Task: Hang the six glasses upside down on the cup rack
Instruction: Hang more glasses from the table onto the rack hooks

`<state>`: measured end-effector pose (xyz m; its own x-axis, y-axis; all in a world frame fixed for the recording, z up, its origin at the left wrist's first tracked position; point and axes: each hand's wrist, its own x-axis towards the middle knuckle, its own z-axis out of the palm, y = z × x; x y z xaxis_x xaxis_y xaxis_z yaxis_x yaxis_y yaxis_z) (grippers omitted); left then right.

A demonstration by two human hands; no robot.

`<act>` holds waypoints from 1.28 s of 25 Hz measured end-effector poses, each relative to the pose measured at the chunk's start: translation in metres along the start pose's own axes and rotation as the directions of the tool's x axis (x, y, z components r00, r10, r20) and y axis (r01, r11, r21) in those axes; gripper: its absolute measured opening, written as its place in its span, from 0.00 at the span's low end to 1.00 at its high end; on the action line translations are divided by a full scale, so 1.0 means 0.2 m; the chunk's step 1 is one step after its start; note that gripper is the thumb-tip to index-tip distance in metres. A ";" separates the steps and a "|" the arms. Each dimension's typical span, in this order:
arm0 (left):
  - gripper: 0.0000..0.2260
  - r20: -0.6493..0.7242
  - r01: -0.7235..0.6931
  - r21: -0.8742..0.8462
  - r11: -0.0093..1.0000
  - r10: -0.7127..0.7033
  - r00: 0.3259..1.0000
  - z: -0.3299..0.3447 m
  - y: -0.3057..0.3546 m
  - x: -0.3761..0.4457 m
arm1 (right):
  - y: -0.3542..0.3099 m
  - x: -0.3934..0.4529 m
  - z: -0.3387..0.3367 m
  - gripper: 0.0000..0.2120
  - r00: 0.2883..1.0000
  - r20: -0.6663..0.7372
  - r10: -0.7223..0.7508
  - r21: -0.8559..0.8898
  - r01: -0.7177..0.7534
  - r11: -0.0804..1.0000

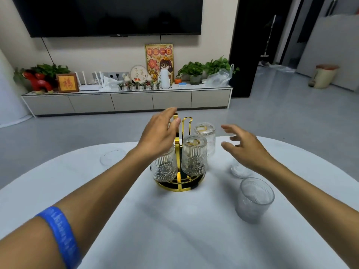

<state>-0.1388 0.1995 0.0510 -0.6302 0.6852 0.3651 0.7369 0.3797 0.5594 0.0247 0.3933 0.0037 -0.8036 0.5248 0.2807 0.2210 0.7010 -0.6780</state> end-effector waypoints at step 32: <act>0.18 -0.057 0.146 -0.857 0.494 -0.373 0.926 -0.65 -0.15 -0.19 | -0.74 0.13 0.20 0.21 0.980 0.148 -0.133 0.442 0.055 0.896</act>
<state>-0.1686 0.0827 0.1170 -0.8726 0.4572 0.1717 0.0620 -0.2450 0.9675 -0.0505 0.2834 0.0841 -0.8988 0.3494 0.2646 -0.0901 0.4434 -0.8918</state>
